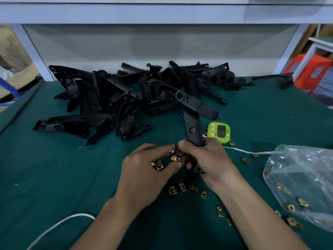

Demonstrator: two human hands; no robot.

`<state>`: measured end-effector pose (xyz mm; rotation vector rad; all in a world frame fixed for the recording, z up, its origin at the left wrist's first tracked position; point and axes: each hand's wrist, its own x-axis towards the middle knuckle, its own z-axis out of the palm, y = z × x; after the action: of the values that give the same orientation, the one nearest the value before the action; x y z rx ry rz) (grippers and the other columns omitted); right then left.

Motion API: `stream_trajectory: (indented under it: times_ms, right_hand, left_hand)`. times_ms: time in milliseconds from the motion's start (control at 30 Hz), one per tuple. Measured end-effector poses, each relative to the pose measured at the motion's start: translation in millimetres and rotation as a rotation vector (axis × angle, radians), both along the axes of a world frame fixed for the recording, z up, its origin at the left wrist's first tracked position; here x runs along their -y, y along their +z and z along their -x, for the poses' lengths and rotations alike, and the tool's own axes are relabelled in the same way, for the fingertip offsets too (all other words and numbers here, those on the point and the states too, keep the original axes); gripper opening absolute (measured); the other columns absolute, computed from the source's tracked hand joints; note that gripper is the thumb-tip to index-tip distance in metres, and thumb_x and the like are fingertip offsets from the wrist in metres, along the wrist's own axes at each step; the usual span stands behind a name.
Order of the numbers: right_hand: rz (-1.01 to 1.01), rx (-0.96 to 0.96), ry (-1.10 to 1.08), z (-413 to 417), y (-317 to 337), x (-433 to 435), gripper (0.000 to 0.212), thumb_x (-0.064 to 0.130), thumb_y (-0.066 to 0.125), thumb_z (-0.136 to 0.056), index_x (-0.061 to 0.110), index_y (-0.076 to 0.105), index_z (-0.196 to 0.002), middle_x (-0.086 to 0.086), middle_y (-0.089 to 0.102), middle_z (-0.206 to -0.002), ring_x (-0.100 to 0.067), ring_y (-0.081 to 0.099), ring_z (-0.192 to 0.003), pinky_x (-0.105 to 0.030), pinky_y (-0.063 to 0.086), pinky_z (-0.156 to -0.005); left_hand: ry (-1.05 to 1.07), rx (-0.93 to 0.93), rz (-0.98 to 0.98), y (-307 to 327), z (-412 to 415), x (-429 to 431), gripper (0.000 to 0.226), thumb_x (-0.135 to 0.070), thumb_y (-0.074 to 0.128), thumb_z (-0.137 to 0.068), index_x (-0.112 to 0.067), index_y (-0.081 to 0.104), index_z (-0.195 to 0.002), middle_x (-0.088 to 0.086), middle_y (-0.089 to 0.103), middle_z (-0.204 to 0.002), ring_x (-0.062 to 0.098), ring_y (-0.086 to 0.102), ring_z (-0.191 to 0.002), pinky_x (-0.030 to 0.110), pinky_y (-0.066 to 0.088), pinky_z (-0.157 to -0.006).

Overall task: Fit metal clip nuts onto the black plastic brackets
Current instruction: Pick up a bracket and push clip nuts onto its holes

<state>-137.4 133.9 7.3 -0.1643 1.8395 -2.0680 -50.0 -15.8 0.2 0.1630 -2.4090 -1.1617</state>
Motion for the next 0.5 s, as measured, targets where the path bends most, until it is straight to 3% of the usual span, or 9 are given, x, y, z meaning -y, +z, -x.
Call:
stream_trajectory:
  times_ms: [100,267,433,500]
  right_hand:
    - [-0.056,-0.108,0.058,0.4,-1.4,-1.1,0.018,0.008,0.071,-0.09,0.011,0.072,-0.072,-0.011,0.068,-0.066,-0.021,0.059,-0.048,-0.025,0.042,-0.042]
    - [-0.057,-0.179,0.187,-4.1,-1.2,0.2,0.019,0.008,0.07,-0.091,0.015,0.073,-0.073,-0.01,0.066,-0.067,-0.026,0.061,-0.049,-0.026,0.041,-0.041]
    - [-0.087,-0.128,0.092,-1.7,-0.9,-0.3,0.023,0.01,0.069,-0.091,0.018,0.072,-0.069,-0.013,0.07,-0.069,-0.024,0.061,-0.049,-0.027,0.041,-0.043]
    - [-0.246,-0.271,0.011,2.5,-0.8,-5.7,0.017,0.015,0.071,-0.087,0.016,0.069,-0.07,-0.008,0.068,-0.064,-0.018,0.059,-0.048,-0.027,0.04,-0.044]
  left_hand:
    - [0.0,-0.008,-0.064,1.5,1.2,-2.1,0.048,-0.036,0.089,-0.072,-0.072,0.064,-0.092,-0.032,0.068,-0.099,-0.009,0.066,-0.093,0.002,0.043,-0.08]
    - [-0.003,-0.014,-0.205,-0.2,3.9,2.0,0.038,-0.023,0.089,-0.075,-0.054,0.076,-0.093,-0.026,0.073,-0.091,-0.006,0.069,-0.087,0.01,0.05,-0.072]
    - [0.127,-0.043,-0.228,-2.4,5.7,2.1,0.038,-0.014,0.086,-0.076,-0.05,0.077,-0.077,-0.026,0.072,-0.081,-0.004,0.068,-0.076,0.003,0.045,-0.063]
    - [0.165,-0.013,-0.303,-2.8,7.7,6.1,0.03,-0.018,0.085,-0.078,-0.047,0.077,-0.082,-0.025,0.074,-0.077,-0.006,0.069,-0.074,0.005,0.048,-0.065]
